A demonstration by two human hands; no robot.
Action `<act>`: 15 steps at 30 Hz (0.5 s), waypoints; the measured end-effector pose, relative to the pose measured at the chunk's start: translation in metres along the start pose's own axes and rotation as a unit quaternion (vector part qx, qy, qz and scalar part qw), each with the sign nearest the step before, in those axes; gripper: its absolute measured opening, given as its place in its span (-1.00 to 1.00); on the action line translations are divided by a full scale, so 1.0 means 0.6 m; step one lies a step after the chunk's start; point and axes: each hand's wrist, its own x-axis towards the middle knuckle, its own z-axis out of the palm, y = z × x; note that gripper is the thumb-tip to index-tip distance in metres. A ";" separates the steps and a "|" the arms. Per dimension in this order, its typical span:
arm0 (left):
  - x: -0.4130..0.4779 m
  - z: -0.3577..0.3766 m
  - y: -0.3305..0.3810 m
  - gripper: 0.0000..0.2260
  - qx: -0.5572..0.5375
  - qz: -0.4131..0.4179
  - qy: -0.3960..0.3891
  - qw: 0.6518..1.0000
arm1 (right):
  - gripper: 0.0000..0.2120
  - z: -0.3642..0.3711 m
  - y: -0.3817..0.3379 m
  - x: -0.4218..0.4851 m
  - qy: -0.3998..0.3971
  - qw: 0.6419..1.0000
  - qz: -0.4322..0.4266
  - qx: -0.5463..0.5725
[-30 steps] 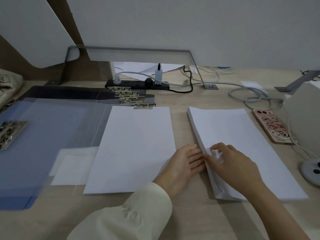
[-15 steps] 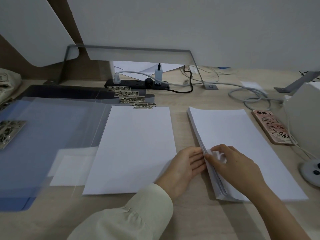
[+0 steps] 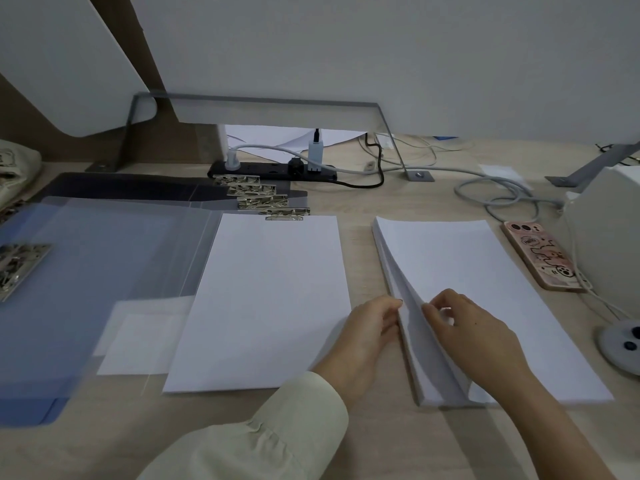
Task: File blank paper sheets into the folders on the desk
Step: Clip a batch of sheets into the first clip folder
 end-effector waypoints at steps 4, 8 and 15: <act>0.003 0.026 0.014 -0.81 0.144 0.012 -0.003 0.990 | -0.76 0.004 0.003 -0.001 0.013 1.000 0.015 0.015; 0.016 0.051 0.016 -0.77 0.238 -0.044 -0.014 0.970 | -0.73 0.004 0.005 -0.005 0.008 0.999 0.014 0.044; 0.053 0.053 -0.023 -0.48 0.307 0.025 0.035 0.951 | -0.79 -0.015 0.032 -0.014 -0.027 0.980 0.040 0.191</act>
